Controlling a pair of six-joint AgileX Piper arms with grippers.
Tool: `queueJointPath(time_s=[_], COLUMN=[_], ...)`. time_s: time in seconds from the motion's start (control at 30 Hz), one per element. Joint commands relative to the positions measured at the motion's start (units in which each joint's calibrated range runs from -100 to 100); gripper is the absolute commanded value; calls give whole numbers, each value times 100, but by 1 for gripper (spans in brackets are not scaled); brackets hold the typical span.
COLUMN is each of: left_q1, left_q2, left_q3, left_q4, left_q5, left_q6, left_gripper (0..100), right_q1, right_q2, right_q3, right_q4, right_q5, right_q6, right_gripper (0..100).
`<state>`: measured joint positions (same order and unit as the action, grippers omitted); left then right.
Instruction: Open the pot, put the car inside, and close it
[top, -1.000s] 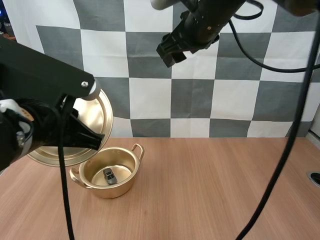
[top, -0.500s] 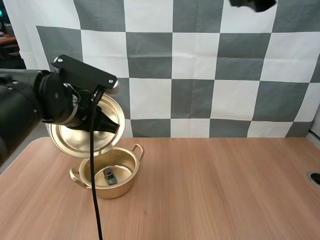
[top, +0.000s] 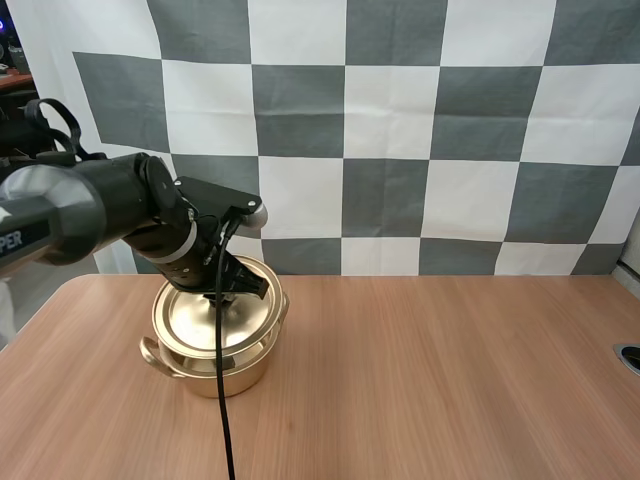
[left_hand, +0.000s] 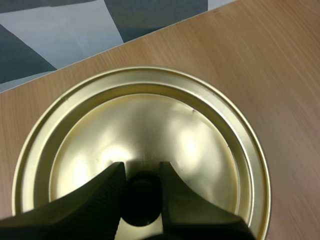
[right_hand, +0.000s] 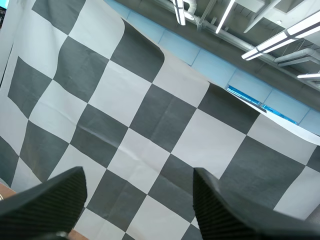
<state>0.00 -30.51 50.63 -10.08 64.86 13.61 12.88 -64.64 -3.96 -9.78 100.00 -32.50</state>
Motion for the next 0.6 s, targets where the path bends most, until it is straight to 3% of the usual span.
queueJointPath(time_s=[0.0, 0.57], left_q1=[0, 7], left_q2=[1, 902], left_q3=[0, 0], left_q4=[3, 117], left_q5=[7, -560], left_q6=[-2, -80], left_gripper=[0, 0], right_q1=[-3, -3], right_q2=[-7, -7], right_q3=[8, 8], right_q4=[3, -7], right_q5=[0, 0], right_q6=[4, 4], right_gripper=[100, 100])
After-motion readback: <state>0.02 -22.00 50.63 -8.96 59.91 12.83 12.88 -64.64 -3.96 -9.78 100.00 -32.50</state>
